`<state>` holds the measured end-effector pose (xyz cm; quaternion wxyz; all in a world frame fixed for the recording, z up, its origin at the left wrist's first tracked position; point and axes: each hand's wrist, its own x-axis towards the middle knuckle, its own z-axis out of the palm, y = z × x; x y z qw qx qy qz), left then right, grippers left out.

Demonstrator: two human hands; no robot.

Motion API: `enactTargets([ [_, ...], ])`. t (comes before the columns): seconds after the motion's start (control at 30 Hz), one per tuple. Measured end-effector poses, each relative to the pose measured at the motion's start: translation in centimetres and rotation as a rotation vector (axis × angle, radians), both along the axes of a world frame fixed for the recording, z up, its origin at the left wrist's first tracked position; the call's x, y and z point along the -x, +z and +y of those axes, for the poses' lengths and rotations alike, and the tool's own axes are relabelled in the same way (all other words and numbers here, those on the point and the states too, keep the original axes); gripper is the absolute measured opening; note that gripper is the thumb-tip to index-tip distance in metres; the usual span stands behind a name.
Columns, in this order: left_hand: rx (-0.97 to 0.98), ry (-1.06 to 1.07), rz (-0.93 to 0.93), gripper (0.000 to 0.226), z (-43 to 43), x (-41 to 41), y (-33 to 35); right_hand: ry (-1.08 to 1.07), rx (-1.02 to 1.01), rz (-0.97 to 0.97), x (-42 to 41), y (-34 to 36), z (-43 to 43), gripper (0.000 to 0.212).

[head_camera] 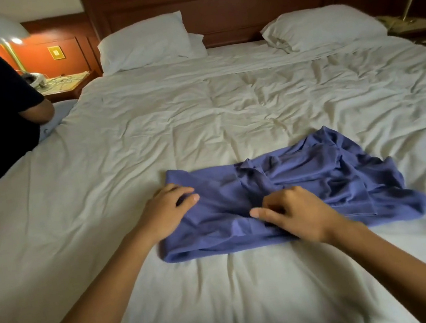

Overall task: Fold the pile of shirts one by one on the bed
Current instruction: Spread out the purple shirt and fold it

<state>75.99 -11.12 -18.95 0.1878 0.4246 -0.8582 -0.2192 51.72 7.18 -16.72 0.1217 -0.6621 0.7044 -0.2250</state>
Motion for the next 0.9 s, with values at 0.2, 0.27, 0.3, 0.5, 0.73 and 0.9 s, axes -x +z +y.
enactTargets([
  [0.2, 0.031, 0.133, -0.406, 0.06, -0.3, 3.3, -1.1, -0.293, 0.024, -0.141, -2.0, 0.6, -6.8, 0.048],
  [0.27, 0.179, 0.117, -0.492, 0.061, 0.7, 4.0, -2.0, -0.297, -0.083, -0.222, -3.3, -0.4, -9.2, 0.052],
  [0.3, 0.224, 0.108, -0.508, 0.062, 1.0, 4.2, -2.4, -0.289, -0.101, -0.201, -3.7, -0.9, -10.0, 0.048],
  [0.5, 0.229, 0.046, -0.439, 0.067, 1.0, 3.4, -2.9, -0.463, 0.127, -0.354, -1.6, -1.1, -9.2, 0.028],
  [0.73, 0.061, -0.018, -0.415, 0.075, 0.1, 3.0, -2.7, -0.358, -0.006, -0.143, -3.2, 0.6, -3.5, 0.048],
  [0.9, 0.161, 0.056, -0.346, 0.057, 0.2, 3.4, -3.1, -0.272, -0.044, -0.126, -5.4, -0.3, -1.8, 0.037],
])
